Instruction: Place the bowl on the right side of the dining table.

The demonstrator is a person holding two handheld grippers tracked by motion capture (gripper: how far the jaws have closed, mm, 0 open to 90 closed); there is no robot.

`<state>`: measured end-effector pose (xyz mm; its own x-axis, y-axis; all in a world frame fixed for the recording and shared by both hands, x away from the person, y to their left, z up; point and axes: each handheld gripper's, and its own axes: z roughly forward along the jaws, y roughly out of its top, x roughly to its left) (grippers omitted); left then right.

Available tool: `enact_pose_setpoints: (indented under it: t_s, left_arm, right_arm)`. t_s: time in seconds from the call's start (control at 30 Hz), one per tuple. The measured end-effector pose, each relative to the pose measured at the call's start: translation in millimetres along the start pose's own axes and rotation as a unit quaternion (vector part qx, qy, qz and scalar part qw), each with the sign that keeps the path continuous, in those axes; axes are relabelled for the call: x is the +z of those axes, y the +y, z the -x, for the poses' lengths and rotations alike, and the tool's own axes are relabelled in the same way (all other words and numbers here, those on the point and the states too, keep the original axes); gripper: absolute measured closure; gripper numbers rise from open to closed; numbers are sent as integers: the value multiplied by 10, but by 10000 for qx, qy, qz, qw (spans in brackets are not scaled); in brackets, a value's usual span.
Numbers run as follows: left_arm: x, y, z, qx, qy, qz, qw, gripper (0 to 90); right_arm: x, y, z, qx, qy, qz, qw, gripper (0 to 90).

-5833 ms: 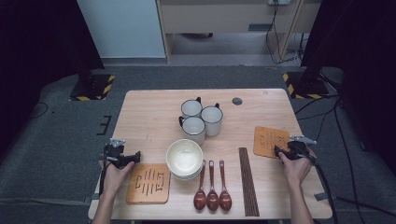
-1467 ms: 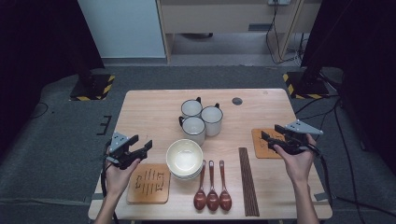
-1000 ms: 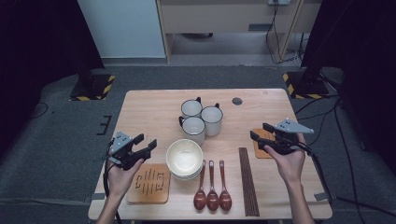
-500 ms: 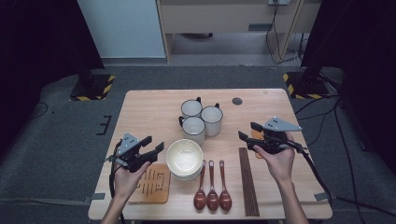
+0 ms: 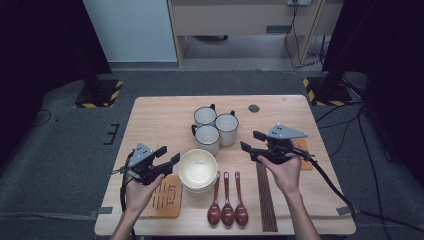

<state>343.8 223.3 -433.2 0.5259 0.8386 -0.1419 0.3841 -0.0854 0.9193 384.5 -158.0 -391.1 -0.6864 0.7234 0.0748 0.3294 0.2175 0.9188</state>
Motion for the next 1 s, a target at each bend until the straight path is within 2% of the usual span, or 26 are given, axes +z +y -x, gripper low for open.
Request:
enact_pose_setpoints:
  t_s: [0.13,0.27,0.47,0.63,0.87,1.0]
  left_arm:
    - [19,3,-1,30,21,-22,10000,402]
    - [46,23,8,17,6,14,10000,412]
    - [96,46,24,47,-9,38,10000,422]
    - [124,63,35,167,46,21,9998,431]
    - [147,47,48,80,16,95,9999,451]
    - [154,19,50,93,32,38,9999,470]
  right_arm:
    - [58,-17,-27,31,74,-8,10000,385]
    - [84,12,-60,-69,79,-70,9999,389]
    - [127,112,-140,-200,140,-20,9997,403]
    - [200,169,-216,-254,230,-38,9994,422]
    - [322,201,-316,-256,361,-52,9990,434]
    - [387,210,-380,-262,442,-32,9987,440]
